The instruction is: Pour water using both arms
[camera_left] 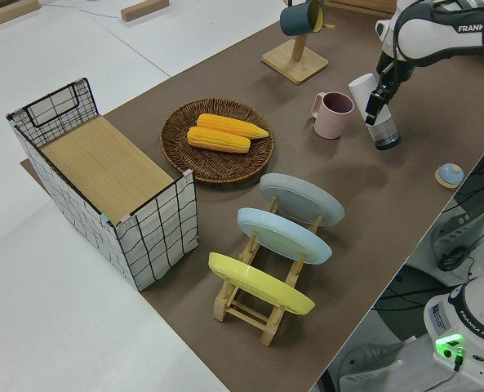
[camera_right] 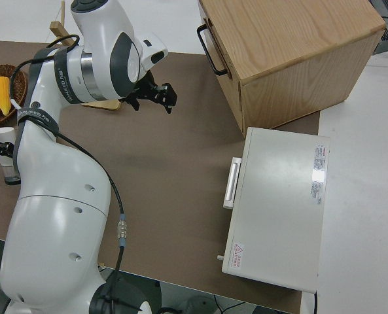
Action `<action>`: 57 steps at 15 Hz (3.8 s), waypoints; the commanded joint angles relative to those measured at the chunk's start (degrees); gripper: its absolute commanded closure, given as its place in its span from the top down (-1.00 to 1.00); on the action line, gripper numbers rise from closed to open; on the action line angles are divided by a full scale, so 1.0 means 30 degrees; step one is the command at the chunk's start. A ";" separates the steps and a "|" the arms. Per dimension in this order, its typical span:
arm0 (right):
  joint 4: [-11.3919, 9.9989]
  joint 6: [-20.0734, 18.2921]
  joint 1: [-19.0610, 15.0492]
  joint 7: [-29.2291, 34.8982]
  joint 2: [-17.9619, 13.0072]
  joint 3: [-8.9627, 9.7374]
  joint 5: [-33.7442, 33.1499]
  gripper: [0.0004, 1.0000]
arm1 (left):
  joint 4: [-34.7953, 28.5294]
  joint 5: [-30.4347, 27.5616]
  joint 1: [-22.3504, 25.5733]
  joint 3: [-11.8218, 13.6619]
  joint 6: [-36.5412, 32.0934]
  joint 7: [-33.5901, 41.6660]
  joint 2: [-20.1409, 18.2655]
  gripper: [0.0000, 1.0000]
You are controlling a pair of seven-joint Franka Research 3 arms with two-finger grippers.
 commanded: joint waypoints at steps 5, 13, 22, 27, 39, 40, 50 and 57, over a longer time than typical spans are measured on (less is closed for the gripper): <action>-0.0035 0.0088 -0.1584 -0.0325 -0.0152 0.0326 0.0076 0.98 | 0.1697 0.0823 0.0647 -0.0020 -0.1552 0.0188 0.1139 -0.91; 0.0052 0.0088 -0.1732 -0.0325 -0.0182 0.0355 0.0076 0.98 | 0.1697 0.0823 0.0413 -0.0078 -0.2196 0.0071 0.0905 -0.89; 0.2071 0.0059 -0.1732 -0.0325 -0.0327 0.0355 0.0076 0.98 | 0.1697 0.0823 0.0354 -0.0078 -0.2666 -0.0046 0.0290 -0.89; 0.2572 0.0030 -0.1702 -0.0325 -0.0562 0.0384 0.0105 0.98 | 0.1114 0.0793 0.0267 -0.0108 -0.1878 -0.0076 -0.0295 -0.89; 0.2572 0.0000 -0.1702 -0.0325 -0.0650 0.0384 0.0106 0.98 | -0.1789 -0.0085 0.0207 -0.0049 0.1875 0.0246 -0.3080 -0.89; 0.2572 0.0000 -0.1702 -0.0325 -0.0650 0.0384 0.0077 0.98 | -0.1789 -0.0173 0.0207 -0.0049 0.1904 0.0246 -0.3080 -0.89; 0.2572 0.0000 -0.1702 -0.0325 -0.0650 0.0384 0.0106 0.98 | -0.1760 -0.0144 0.0557 0.2028 0.2137 0.0861 -0.3520 -0.89; 0.2572 0.0000 -0.1702 -0.0325 -0.0650 0.0384 0.0077 0.98 | 0.0694 0.0820 0.2575 0.4374 0.3867 0.1008 -0.2965 -0.90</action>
